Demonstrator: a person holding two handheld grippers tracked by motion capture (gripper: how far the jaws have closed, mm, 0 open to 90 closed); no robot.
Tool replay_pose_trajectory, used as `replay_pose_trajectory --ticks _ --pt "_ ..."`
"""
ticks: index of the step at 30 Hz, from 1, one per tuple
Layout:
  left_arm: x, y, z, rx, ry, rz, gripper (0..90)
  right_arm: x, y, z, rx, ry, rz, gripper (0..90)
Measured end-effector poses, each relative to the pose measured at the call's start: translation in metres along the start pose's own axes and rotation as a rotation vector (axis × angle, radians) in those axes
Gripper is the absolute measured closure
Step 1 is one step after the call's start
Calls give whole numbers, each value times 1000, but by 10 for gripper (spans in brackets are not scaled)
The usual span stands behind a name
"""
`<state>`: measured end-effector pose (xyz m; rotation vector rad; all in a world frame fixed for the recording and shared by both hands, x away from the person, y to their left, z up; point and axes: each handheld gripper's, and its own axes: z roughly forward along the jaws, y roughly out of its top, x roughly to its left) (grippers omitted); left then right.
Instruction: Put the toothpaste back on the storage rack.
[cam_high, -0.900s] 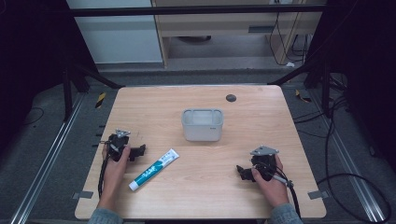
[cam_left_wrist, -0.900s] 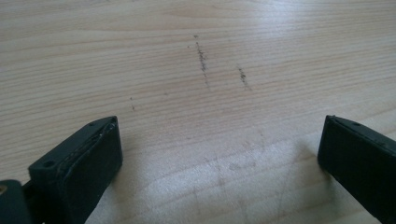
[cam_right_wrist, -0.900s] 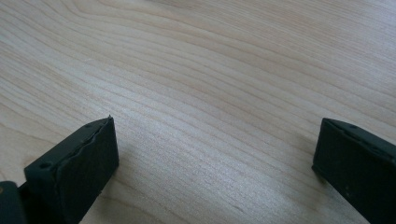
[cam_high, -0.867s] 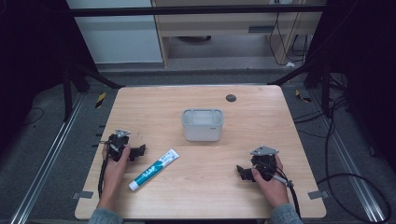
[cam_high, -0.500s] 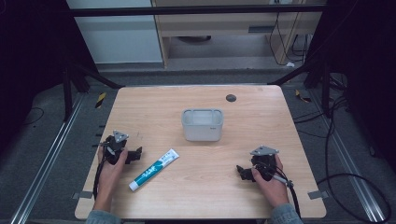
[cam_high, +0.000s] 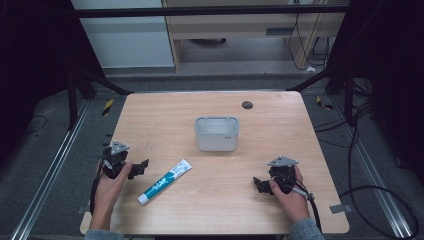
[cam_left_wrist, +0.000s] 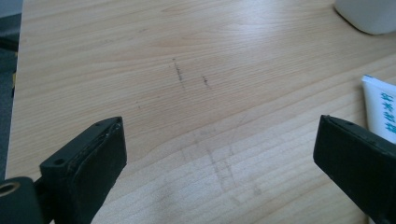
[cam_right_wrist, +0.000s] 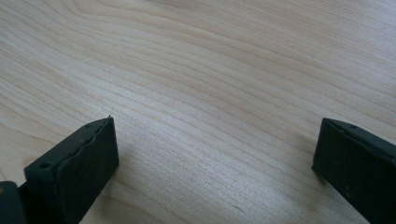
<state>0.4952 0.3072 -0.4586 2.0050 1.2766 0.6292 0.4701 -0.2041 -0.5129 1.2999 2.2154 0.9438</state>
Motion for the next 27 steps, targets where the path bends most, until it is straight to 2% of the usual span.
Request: replay_pose_trajectory --ticks 4,7,11,17,20,21,25,27 --pt "-9 5 -7 29 -17 59 25 0 0 0 0 0 0 4" --pt "-13 8 -9 29 -23 73 29 0 0 0 0 0 0 4" --pt "-23 13 -11 32 -24 117 29 0 0 0 0 3 0 3" --pt "-32 16 -11 48 -36 149 27 -1 0 0 0 5 -3 4" --pt "-35 18 -12 95 -60 150 51 -1 0 0 0 5 -4 4" --pt "-36 18 -13 104 -59 162 50 -1 0 0 1 5 -3 4" --pt "-39 21 -16 95 -58 164 43 -1 1 1 1 7 -5 4" --pt "-43 22 -17 104 -62 178 37 -1 1 1 1 7 -5 4"
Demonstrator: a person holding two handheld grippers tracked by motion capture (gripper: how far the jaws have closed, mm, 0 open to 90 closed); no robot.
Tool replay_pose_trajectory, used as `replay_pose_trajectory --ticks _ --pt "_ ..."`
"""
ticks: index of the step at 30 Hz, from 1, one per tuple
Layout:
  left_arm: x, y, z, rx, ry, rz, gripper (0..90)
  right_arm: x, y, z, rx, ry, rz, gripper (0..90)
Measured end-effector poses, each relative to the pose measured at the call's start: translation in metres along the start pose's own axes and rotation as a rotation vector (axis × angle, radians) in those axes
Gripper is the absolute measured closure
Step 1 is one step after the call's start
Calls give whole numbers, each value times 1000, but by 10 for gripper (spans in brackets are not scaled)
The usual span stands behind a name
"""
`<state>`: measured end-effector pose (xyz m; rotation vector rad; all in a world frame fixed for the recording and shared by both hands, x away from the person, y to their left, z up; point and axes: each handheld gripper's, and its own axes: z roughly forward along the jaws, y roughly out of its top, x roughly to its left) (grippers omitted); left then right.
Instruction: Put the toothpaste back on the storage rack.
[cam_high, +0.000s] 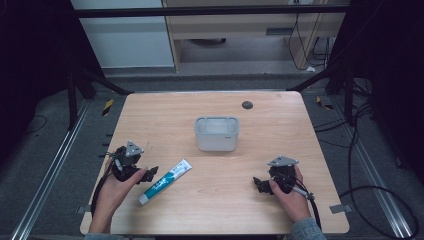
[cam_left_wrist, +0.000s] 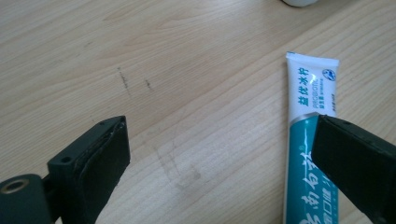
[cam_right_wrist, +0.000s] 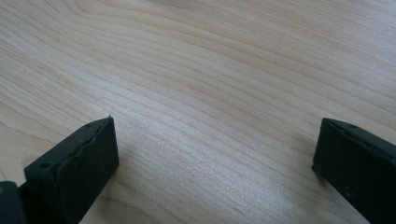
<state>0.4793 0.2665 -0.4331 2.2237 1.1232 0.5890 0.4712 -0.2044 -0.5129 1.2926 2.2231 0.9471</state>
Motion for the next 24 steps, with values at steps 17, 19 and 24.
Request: replay_pose_trajectory --ticks 17,19,24 --pt "-16 6 1 62 -32 81 65 0 0 0 0 0 0 4" --pt "-17 6 0 68 -35 88 81 0 0 0 0 0 0 4" --pt "-21 7 2 85 -52 99 182 0 0 0 0 0 -1 4"
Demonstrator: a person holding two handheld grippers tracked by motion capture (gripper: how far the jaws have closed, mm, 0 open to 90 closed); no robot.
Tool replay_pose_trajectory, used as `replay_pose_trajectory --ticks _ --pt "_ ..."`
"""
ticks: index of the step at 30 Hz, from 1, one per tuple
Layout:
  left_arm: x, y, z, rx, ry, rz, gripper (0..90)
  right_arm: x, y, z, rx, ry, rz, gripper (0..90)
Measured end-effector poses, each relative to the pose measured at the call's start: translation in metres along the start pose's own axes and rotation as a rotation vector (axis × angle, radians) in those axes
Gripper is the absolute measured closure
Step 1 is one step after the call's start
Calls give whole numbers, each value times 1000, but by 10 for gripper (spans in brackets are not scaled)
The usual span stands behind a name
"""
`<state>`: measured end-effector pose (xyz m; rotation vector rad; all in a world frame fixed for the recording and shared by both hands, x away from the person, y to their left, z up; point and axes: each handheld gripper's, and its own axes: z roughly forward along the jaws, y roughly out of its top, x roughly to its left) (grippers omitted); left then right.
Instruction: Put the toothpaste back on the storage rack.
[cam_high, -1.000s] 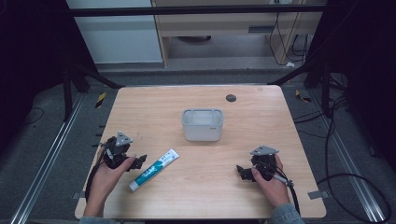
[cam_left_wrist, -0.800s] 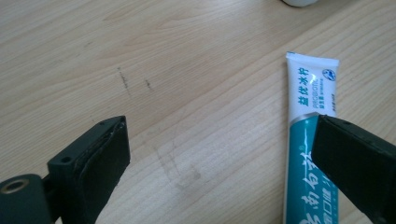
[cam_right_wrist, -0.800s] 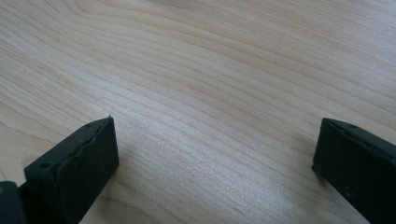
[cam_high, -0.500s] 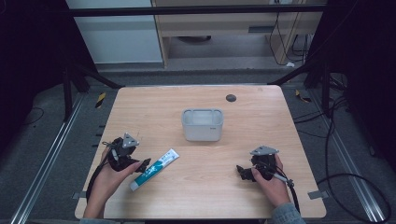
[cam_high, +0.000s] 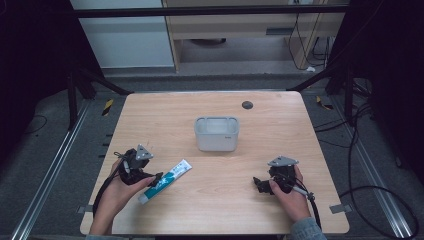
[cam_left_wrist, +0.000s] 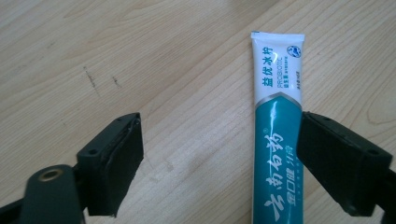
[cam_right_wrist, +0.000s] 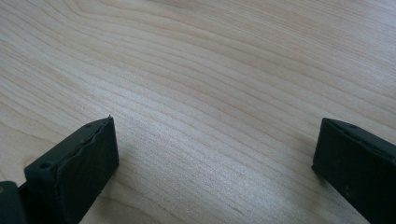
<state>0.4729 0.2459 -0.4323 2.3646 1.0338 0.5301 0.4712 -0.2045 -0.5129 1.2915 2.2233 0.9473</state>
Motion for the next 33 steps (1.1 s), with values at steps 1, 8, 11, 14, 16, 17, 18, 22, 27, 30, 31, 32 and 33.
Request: replay_pose_trajectory --ticks 1,8,11,14,16,17,18,22,27,30,31,32,33 --pt "-1 0 1 10 -8 4 235 0 0 0 0 0 1 4" --pt "-12 5 11 64 -70 36 310 0 0 0 0 0 1 4" --pt "-16 9 14 87 -80 46 324 0 0 0 0 0 1 4" --pt "-19 13 20 124 -82 56 347 0 0 0 0 0 1 4" --pt "-20 14 24 129 -81 52 338 0 0 0 0 0 2 4" --pt "-21 15 27 129 -83 45 320 0 0 0 0 0 0 4" --pt "-21 16 28 130 -86 46 303 0 0 0 1 0 1 4" --pt "-24 21 31 146 -70 66 255 0 0 0 0 0 1 4" --pt "-26 31 35 180 -75 90 271 0 0 0 1 0 0 4" --pt "-28 33 40 194 -94 90 301 0 0 0 1 0 -1 4" --pt "-29 34 42 205 -99 94 307 0 0 0 0 0 -2 4" --pt "-30 35 44 215 -101 97 325 0 0 0 1 -1 -1 4" --pt "-31 36 45 225 -100 99 333 0 0 0 1 -1 -1 4"
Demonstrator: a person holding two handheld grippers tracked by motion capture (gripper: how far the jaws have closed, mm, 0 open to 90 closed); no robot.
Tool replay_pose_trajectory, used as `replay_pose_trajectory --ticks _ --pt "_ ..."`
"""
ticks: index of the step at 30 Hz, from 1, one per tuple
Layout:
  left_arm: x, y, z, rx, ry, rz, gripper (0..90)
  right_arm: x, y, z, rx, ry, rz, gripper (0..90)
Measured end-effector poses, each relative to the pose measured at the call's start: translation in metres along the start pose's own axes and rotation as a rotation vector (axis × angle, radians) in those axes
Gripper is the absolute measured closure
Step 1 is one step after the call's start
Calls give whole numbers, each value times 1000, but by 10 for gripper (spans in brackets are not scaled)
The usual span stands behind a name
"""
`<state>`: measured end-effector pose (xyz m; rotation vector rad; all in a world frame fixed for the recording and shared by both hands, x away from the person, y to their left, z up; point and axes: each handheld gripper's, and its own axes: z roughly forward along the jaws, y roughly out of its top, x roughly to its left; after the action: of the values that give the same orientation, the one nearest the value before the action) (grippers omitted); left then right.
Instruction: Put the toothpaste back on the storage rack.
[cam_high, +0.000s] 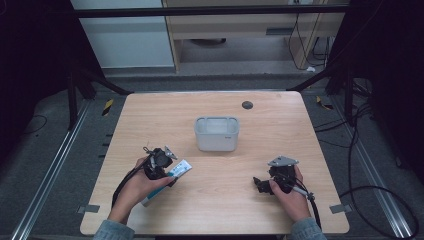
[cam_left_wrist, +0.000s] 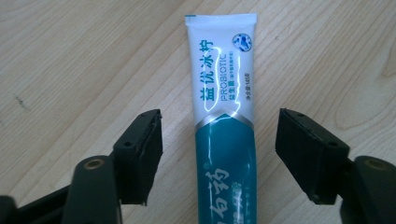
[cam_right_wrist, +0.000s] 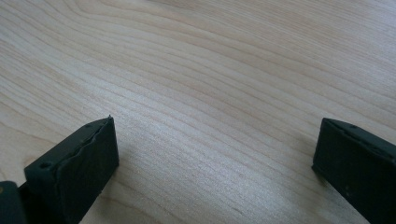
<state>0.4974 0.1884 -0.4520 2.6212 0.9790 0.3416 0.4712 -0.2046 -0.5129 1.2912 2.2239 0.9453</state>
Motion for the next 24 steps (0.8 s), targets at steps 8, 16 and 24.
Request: replay_pose_trajectory --ticks 8,16,24 --pt "2 4 8 61 -8 -11 414 0 0 0 0 0 0 4" --pt "5 6 13 78 -27 -22 477 0 0 0 1 0 0 4" --pt "5 9 16 94 -33 -25 515 0 0 0 0 0 0 4"
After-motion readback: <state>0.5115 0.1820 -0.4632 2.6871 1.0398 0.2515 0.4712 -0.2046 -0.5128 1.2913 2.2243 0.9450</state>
